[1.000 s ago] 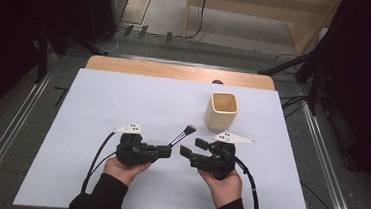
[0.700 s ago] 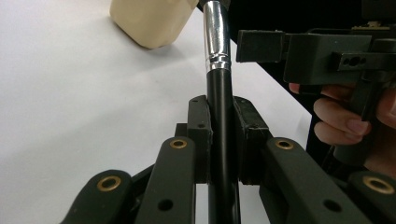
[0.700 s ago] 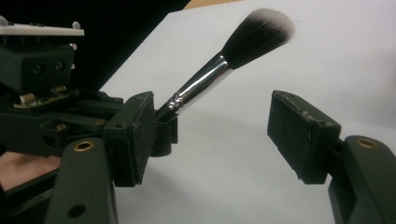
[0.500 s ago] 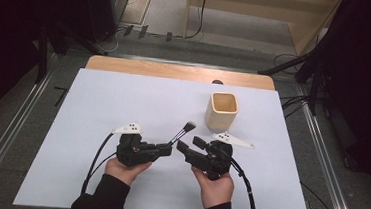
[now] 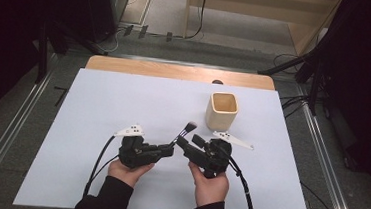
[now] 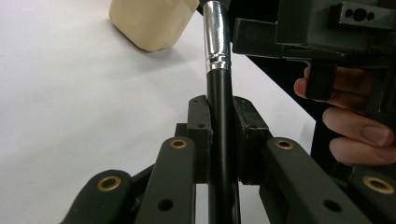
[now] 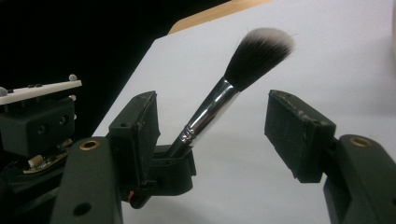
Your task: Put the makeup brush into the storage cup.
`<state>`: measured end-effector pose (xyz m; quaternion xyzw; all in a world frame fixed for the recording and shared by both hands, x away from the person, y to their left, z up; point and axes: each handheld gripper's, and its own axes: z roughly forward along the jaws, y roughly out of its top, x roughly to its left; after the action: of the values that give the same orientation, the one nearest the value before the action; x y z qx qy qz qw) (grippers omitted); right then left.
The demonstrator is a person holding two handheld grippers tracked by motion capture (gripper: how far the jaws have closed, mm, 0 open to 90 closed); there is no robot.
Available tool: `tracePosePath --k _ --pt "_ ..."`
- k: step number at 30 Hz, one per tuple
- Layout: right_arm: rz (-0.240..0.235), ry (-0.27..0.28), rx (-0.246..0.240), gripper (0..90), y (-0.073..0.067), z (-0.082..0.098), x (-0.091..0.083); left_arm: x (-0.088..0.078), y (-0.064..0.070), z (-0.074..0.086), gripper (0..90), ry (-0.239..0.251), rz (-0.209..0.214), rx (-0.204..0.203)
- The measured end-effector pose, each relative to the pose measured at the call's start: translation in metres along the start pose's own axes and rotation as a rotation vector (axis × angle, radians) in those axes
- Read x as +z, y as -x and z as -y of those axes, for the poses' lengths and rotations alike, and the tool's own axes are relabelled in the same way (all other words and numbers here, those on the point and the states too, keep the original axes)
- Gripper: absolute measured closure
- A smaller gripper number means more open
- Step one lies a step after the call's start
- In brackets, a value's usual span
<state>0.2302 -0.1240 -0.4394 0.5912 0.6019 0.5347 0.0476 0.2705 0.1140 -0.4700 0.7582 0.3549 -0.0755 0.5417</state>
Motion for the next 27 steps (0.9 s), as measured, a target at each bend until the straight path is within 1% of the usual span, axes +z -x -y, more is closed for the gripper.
tracePosePath --k 4,7,9,12,16,17,18,19,20,21,22,24,25,26,27 --pt "0.013 0.007 0.0 37.9 -0.005 0.005 0.005 0.001 0.002 0.001 79.8 0.011 -0.004 0.013" --pt "0.01 0.003 0.009 38.2 -0.007 0.008 0.009 0.002 0.002 0.001 79.7 0.011 -0.001 0.012" --pt "0.012 0.005 0.012 38.5 -0.007 0.01 0.012 0.002 0.002 0.001 79.8 0.013 0.0 0.011" --pt "0.005 0.011 0.035 39.6 -0.006 0.01 0.013 0.002 0.003 0.002 79.8 0.013 -0.002 0.011" --pt "0.0 0.019 0.048 41.7 -0.005 0.009 0.014 0.003 0.003 0.002 79.8 0.016 0.0 0.014" --pt "-0.007 0.02 0.056 43.8 -0.003 0.008 0.015 0.004 0.004 0.003 79.8 0.018 0.003 0.016" --pt "-0.007 0.02 0.056 43.8 -0.003 0.008 0.015 0.004 0.004 0.003 79.8 0.018 0.003 0.016" --pt "-0.014 0.021 0.065 45.4 -0.003 0.007 0.015 0.005 0.006 0.004 79.8 0.015 0.018 0.008" --pt "-0.014 0.021 0.065 45.4 -0.003 0.007 0.015 0.005 0.006 0.004 79.7 0.015 0.018 0.008" --pt "-0.022 0.022 0.073 47.7 -0.002 0.007 0.016 0.006 0.009 0.004 79.7 0.018 0.025 0.006" --pt "-0.022 0.022 0.073 47.7 -0.002 0.007 0.016 0.006 0.009 0.004 79.8 0.018 0.025 0.006" --pt "-0.026 0.022 0.089 51.2 -0.001 0.007 0.015 0.008 0.012 0.006 79.8 0.018 0.021 0.019" --pt "-0.027 0.021 0.103 52.7 0.0 0.007 0.014 0.009 0.012 0.006 79.8 0.015 0.024 0.016" --pt "-0.027 0.021 0.103 52.7 0.0 0.007 0.014 0.009 0.012 0.006 79.8 0.015 0.024 0.016" --pt "-0.033 0.017 0.116 56.8 0.002 0.007 0.014 0.009 0.012 0.006 79.8 0.019 0.026 0.015"
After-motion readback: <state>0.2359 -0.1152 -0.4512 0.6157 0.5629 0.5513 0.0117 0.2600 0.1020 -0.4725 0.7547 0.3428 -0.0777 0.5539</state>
